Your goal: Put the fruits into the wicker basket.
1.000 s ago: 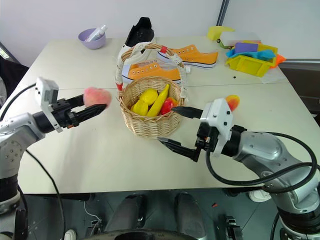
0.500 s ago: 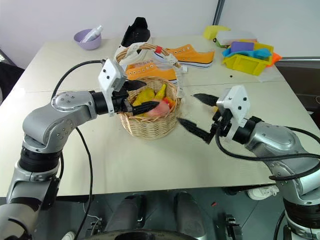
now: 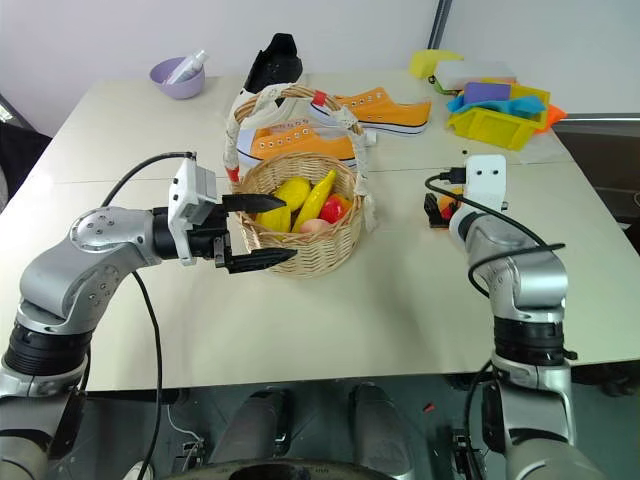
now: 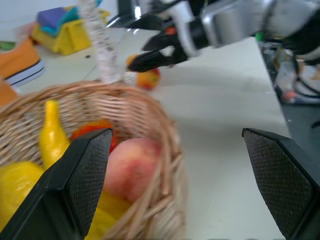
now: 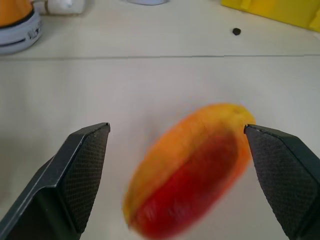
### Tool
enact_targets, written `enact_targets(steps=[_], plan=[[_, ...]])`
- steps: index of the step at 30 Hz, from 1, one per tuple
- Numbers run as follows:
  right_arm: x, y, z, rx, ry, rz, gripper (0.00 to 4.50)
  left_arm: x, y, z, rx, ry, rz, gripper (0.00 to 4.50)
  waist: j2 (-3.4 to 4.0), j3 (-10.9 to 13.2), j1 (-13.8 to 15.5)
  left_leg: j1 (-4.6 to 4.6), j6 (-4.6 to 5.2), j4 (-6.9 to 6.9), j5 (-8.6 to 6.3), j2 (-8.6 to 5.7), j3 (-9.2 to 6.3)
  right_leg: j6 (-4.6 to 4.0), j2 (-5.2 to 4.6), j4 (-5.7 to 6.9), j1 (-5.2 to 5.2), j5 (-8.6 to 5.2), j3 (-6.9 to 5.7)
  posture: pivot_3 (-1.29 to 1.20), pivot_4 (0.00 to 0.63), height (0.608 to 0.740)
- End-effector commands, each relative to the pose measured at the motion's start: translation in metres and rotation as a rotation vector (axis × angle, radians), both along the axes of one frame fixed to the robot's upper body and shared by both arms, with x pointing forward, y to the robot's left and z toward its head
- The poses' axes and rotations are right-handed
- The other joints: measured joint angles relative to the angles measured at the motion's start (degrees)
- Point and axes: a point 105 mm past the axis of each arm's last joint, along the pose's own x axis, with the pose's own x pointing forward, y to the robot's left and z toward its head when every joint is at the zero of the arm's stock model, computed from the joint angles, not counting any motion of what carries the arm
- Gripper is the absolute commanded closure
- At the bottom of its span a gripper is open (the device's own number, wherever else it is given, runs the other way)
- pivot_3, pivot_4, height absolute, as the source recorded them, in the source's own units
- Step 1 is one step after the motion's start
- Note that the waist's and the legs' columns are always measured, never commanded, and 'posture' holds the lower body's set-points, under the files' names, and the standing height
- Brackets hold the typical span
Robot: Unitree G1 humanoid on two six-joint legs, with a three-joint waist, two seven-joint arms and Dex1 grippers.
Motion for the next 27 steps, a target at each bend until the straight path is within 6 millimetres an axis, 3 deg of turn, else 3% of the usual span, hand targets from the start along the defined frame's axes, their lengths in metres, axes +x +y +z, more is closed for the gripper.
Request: enact_targets(steps=[1, 6, 9, 12, 15, 18, 22, 25, 27], plan=[[0.005, -0.023, 0.006, -0.005, 0.006, -0.136, 0.00, -0.011, -0.003, 0.011, -0.025, -0.047, -0.042, 0.08, 0.00, 0.00, 0.00, -0.01, 0.00, -0.01, 0.00, -0.03, 0.00, 0.00, -0.03, 0.00, 0.00, 0.00, 0.00, 0.00, 0.150, 0.729], [0.007, -0.030, -0.010, 0.027, 0.098, -0.208, 0.00, -0.013, -0.002, 0.011, -0.012, -0.056, -0.032, 0.08, 0.00, 0.00, -0.26, -0.01, 0.01, -0.02, -0.01, -0.02, 0.00, 0.01, 0.00, 0.02, -0.02, 0.00, 0.00, 0.00, 0.150, 0.729], [0.007, -0.020, -0.013, 0.077, 0.105, -0.171, 0.00, -0.013, -0.001, 0.013, -0.022, -0.062, -0.025, 0.08, 0.00, 0.00, -0.46, 0.01, 0.02, -0.04, -0.01, -0.01, 0.00, 0.01, 0.03, 0.04, -0.03, 0.00, 0.00, 0.00, 0.150, 0.729], [0.005, -0.017, -0.012, 0.082, 0.104, -0.168, 0.88, -0.012, -0.001, 0.013, -0.022, -0.062, -0.020, 0.00, 0.01, 0.00, -0.47, 0.02, 0.03, -0.04, -0.01, -0.01, 0.00, 0.01, 0.05, 0.09, -0.04, 0.00, 0.00, 0.00, 0.150, 0.729], [0.001, -0.016, -0.002, 0.011, 0.064, -0.129, 2.34, -0.009, 0.001, 0.014, -0.036, -0.079, 0.001, 0.00, 0.01, 0.00, -0.44, 0.02, 0.03, -0.04, -0.01, -0.01, 0.00, 0.01, 0.05, 0.09, -0.05, 0.00, 0.00, 0.00, 0.150, 0.729], [-0.011, -0.015, 0.017, -0.138, -0.015, -0.030, 2.49, -0.004, 0.010, 0.017, -0.060, -0.123, 0.058, 0.00, 0.01, 0.00, -0.22, 0.01, 0.03, -0.04, -0.01, -0.01, -0.01, 0.01, 0.03, 0.08, -0.05, 0.00, -0.01, 0.00, 0.150, 0.729], [-0.041, 0.008, 0.045, -0.308, -0.133, 0.289, 2.49, 0.002, 0.036, 0.016, -0.167, -0.103, 0.151, 0.00, 0.03, 0.01, -0.14, -0.01, 0.08, -0.06, -0.04, 0.00, -0.02, 0.03, 0.02, 0.00, -0.04, -0.01, -0.03, 0.00, 0.150, 0.729], [-0.073, 0.034, 0.049, -0.358, -0.146, 0.575, 2.49, 0.005, 0.051, 0.005, -0.176, -0.076, 0.202, 0.00, 0.03, 0.01, -0.54, 0.06, 0.12, -0.06, -0.06, 0.06, 0.00, 0.03, 0.10, -0.01, 0.00, -0.01, -0.03, 0.00, 0.150, 0.729], [-0.104, 0.065, 0.054, -0.343, -0.157, 0.833, 2.49, 0.009, 0.064, -0.006, -0.163, -0.059, 0.242, 0.00, 0.03, 0.01, -0.44, 0.10, 0.12, -0.06, -0.07, 0.13, -0.02, 0.02, 0.18, -0.01, 0.04, -0.01, -0.03, 0.00, 0.150, 0.729]])
